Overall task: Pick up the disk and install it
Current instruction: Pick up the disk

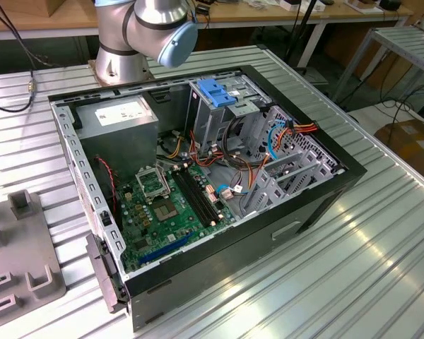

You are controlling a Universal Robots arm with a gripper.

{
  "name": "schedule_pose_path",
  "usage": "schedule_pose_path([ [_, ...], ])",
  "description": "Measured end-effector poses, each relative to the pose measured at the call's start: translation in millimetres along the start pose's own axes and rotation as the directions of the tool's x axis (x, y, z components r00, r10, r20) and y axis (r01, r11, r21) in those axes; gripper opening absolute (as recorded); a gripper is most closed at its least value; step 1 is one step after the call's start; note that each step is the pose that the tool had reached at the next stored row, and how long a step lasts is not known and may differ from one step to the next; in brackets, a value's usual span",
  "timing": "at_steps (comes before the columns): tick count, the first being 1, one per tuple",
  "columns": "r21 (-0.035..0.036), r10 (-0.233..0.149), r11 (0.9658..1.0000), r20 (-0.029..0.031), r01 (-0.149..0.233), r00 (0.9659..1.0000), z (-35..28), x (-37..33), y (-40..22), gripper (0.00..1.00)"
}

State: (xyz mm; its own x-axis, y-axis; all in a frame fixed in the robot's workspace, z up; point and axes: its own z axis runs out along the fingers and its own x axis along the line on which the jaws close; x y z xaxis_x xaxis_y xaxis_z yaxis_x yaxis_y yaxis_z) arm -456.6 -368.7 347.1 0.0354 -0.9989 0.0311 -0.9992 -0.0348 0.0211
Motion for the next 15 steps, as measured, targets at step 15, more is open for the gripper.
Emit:
schedule_pose_path([
  [15,0.0007,0.0,1.0,0.0001,0.0,1.0,35.2,-1.4,5.3,0.51],
])
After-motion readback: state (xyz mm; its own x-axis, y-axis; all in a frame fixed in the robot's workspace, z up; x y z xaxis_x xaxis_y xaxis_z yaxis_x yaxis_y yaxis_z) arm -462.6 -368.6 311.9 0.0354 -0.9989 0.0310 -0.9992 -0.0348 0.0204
